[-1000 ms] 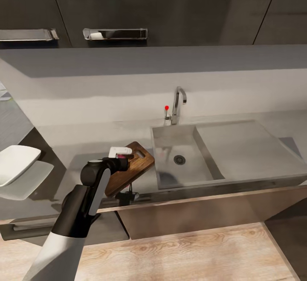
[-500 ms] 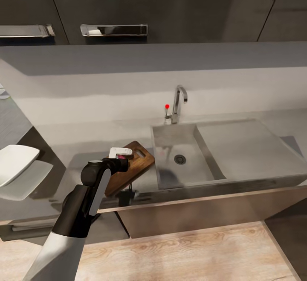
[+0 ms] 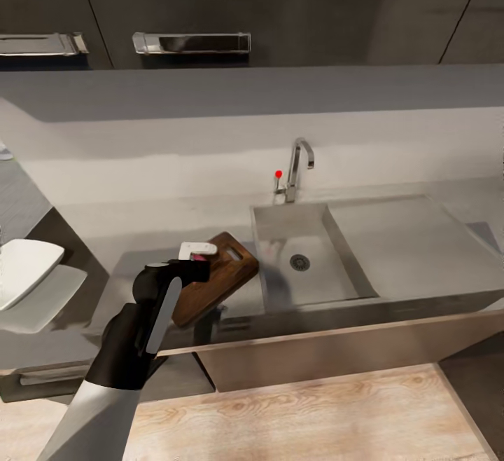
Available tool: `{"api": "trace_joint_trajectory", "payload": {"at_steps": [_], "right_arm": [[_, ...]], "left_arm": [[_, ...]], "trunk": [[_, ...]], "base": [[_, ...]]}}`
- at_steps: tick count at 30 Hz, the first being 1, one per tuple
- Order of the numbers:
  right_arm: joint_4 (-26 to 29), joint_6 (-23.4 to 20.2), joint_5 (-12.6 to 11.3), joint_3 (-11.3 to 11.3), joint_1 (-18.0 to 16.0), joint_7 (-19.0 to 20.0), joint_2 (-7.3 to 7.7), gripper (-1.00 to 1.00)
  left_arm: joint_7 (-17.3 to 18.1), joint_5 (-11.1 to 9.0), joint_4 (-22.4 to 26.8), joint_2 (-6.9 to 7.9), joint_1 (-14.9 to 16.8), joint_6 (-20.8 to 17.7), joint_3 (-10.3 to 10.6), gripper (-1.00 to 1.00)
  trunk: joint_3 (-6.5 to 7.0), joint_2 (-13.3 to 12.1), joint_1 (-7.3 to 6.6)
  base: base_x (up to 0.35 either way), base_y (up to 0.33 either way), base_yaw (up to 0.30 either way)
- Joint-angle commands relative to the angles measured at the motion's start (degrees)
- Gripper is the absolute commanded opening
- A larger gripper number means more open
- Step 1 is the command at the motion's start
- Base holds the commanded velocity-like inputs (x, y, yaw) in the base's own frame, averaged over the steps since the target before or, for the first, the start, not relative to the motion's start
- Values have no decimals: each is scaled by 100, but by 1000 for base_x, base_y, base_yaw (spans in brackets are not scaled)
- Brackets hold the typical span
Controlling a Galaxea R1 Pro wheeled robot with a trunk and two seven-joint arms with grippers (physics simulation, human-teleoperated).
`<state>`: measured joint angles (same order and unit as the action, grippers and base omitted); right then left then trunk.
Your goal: In the kitchen, take the Vidalia onion out of the sink, dice it on the chopping board with the paring knife, put the diced onion into the bowl on the countertop, then place both the paring knife and the chopping board into the sink.
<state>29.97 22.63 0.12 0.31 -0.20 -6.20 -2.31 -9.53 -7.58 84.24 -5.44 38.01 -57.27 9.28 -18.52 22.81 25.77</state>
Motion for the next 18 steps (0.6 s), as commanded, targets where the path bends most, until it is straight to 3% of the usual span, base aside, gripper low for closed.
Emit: {"api": "trace_joint_trajectory", "payload": {"at_steps": [1, 18], "right_arm": [[0, 14, 3, 4, -1, -22, 0, 100], [0, 14, 6, 4, -6, -22, -1, 100]], "left_arm": [[-57, -59, 4, 0, 5, -22, 3, -100], [-57, -59, 4, -1, 5, -19, 3, -100]], "trunk": [[-13, 11, 1], [-63, 11, 1]], "base": [[-164, 1, 0], [-15, 0, 0]]}}
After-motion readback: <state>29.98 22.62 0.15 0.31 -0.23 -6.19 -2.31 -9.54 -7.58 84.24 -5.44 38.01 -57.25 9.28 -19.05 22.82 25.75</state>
